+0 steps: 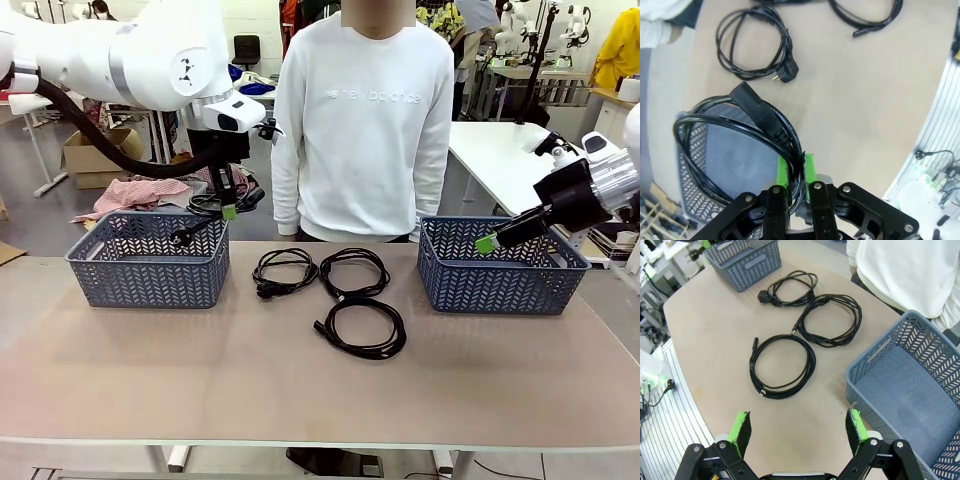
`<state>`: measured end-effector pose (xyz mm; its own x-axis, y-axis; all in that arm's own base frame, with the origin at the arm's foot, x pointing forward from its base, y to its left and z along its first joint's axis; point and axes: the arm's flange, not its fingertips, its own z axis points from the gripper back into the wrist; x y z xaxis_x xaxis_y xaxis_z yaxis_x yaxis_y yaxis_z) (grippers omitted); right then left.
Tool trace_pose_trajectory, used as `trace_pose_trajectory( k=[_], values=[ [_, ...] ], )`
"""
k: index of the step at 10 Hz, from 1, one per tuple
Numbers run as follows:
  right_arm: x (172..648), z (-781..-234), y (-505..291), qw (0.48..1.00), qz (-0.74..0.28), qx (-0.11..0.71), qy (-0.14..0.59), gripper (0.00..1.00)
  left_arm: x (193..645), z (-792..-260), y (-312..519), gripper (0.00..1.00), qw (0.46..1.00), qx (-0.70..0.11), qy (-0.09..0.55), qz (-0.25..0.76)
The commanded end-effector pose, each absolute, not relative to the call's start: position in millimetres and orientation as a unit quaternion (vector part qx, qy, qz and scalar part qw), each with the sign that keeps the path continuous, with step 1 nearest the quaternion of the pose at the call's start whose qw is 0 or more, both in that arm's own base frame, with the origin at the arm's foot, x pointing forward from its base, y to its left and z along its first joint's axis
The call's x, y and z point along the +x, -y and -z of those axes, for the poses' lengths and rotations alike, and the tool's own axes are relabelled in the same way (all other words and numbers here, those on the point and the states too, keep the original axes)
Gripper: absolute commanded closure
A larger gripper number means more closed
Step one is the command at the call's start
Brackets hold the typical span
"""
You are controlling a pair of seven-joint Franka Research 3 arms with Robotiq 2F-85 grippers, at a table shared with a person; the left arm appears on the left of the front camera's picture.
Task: Organize the cables according to human instructions.
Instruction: Pick up a bundle of cables and place it in the basket indicated by the human.
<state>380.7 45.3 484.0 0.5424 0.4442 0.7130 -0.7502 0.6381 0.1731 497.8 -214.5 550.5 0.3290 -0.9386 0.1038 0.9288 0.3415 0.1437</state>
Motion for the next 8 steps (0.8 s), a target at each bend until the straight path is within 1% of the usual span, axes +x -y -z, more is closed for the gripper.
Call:
trace_pose_trajectory(
  k=[1, 5, 6, 8],
  values=[
    [384.3, -483.3, -44.3, 0.837, -0.362, 0.243, 0.331, 0.0, 493.8, -551.5, 221.8, 1.0, 0.808, 0.038, 0.081, 0.583],
    [384.3, -483.3, -44.3, 0.837, -0.362, 0.243, 0.331, 0.0, 493.8, -551.5, 221.8, 1.0, 0.808, 0.038, 0.081, 0.583],
    [384.3, -483.3, -44.3, 0.837, -0.362, 0.243, 0.331, 0.0, 492.9, -549.4, 225.3, 0.85, 0.808, 0.03, 0.082, 0.582],
    [384.3, -483.3, -44.3, 0.837, -0.362, 0.243, 0.331, 0.0, 498.5, -551.3, 192.2, 0.85, 0.795, 0.062, 0.091, 0.596]
  ],
)
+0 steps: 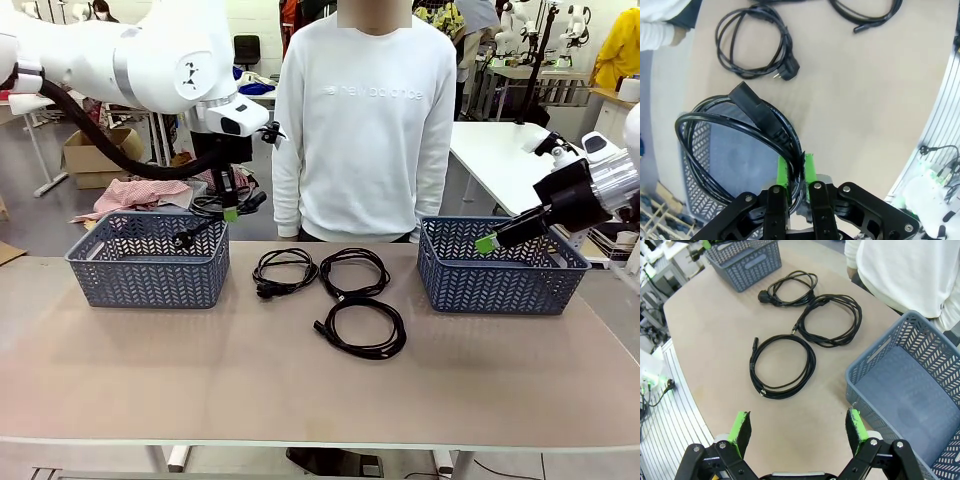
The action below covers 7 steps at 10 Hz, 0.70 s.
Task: Organize the cables according to human instructions.
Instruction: Pick up a bundle of cables and place it in the basket indicated by the human.
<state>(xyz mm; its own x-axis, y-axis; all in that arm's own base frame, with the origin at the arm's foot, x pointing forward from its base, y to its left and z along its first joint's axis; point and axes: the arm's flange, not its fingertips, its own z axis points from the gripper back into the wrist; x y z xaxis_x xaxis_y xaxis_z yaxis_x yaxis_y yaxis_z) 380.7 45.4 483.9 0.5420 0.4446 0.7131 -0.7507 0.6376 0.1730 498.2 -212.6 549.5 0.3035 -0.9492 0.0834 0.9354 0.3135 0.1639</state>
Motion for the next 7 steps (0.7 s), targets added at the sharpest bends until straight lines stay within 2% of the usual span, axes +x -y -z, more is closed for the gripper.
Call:
trace_pose_trajectory(
  k=[1, 4, 7],
  values=[
    [384.3, -483.3, -44.3, 0.837, -0.362, 0.243, 0.331, 0.0, 502.2, -553.9, 175.7, 0.85, 0.792, 0.063, 0.087, 0.601],
    [384.3, -483.3, -44.3, 0.837, -0.362, 0.243, 0.331, 0.0, 515.5, -557.9, 125.5, 0.85, 0.76, 0.062, 0.071, 0.643],
    [384.3, -483.3, -44.3, 0.837, -0.362, 0.243, 0.331, 0.0, 528.3, -548.5, 91.3, 0.85, 0.752, 0.076, 0.058, 0.653]
  ],
)
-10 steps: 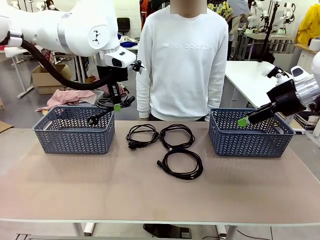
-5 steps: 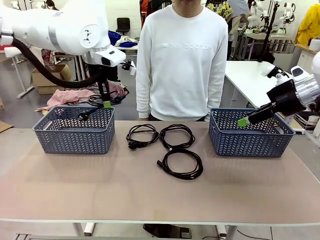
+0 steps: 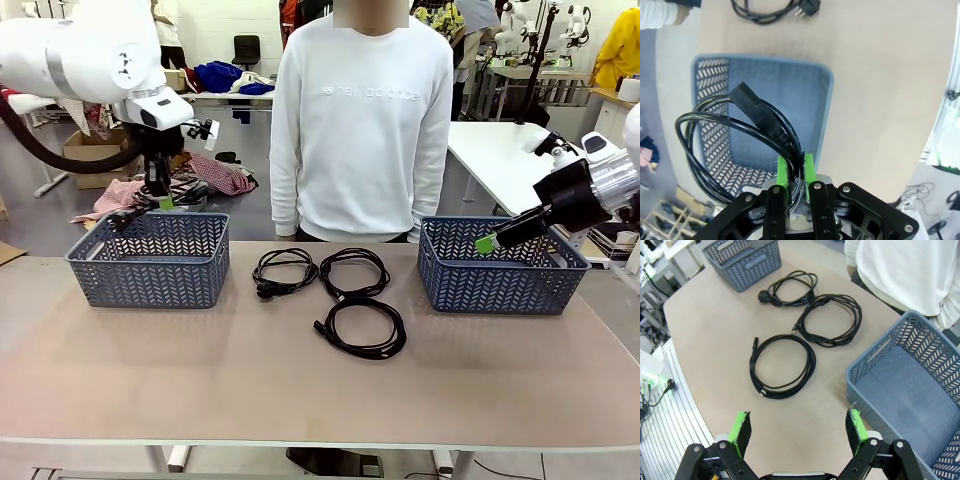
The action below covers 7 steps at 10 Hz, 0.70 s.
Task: Organize the cables according to human instructions.
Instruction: Pick up a bundle of cables and place it in the basket indicated by the human.
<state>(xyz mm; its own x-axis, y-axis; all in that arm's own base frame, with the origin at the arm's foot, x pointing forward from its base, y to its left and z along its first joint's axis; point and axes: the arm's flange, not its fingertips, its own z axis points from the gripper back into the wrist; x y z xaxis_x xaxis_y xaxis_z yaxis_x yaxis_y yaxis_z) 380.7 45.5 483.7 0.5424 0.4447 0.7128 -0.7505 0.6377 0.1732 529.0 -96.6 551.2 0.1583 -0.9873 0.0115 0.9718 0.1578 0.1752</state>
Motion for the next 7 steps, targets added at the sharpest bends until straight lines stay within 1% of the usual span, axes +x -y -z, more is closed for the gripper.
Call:
trace_pose_trajectory(
  k=[1, 7],
  values=[
    [384.3, -483.3, -44.3, 0.837, -0.362, 0.243, 0.331, 0.0, 534.8, -539.6, 82.5, 0.85, 0.758, 0.082, 0.057, 0.645],
    [384.3, -483.3, -44.3, 0.837, -0.362, 0.243, 0.331, 0.0, 554.6, -496.2, 69.9, 0.85, 0.775, 0.074, 0.064, 0.624]
  ],
)
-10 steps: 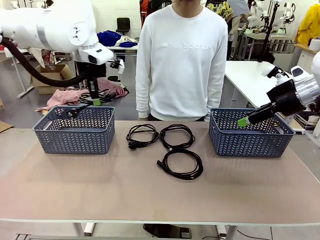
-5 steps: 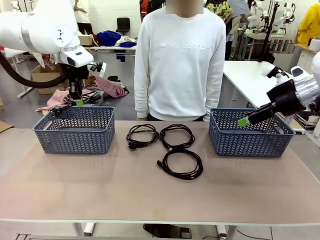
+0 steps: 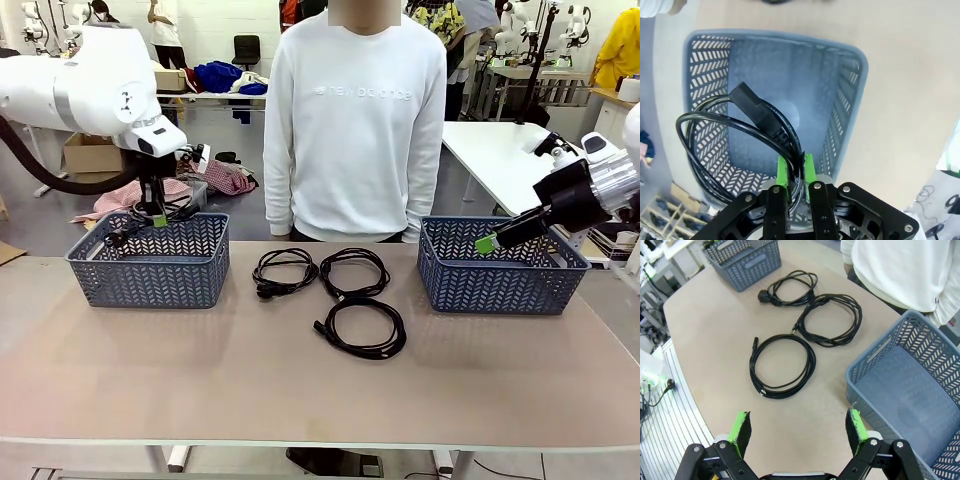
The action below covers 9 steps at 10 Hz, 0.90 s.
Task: Organize the cables according to human instructions.
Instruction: Pick up a bundle of cables and place it in the basket indicated by the human.
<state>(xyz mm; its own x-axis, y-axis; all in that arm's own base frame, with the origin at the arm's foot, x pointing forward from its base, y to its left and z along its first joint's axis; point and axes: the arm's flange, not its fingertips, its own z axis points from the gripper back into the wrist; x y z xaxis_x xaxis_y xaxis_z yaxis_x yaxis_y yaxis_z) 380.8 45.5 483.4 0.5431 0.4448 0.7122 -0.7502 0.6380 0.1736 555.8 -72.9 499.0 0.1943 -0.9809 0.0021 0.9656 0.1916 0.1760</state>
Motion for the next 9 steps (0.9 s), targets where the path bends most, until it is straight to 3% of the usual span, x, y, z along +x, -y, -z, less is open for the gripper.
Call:
trace_pose_trajectory(
  k=[1, 8, 9],
  values=[
    [384.3, -483.3, -44.3, 0.837, -0.362, 0.243, 0.331, 0.0, 556.8, -490.1, 69.3, 0.85, 0.777, 0.074, 0.064, 0.622],
    [384.3, -483.3, -44.3, 0.837, -0.362, 0.243, 0.331, 0.0, 568.1, -471.7, 69.9, 0.85, 0.784, 0.069, 0.074, 0.612],
    [384.3, -483.3, -44.3, 0.837, -0.362, 0.243, 0.331, 0.0, 570.4, -468.1, 69.9, 0.71, 0.785, 0.067, 0.074, 0.611]
  ],
)
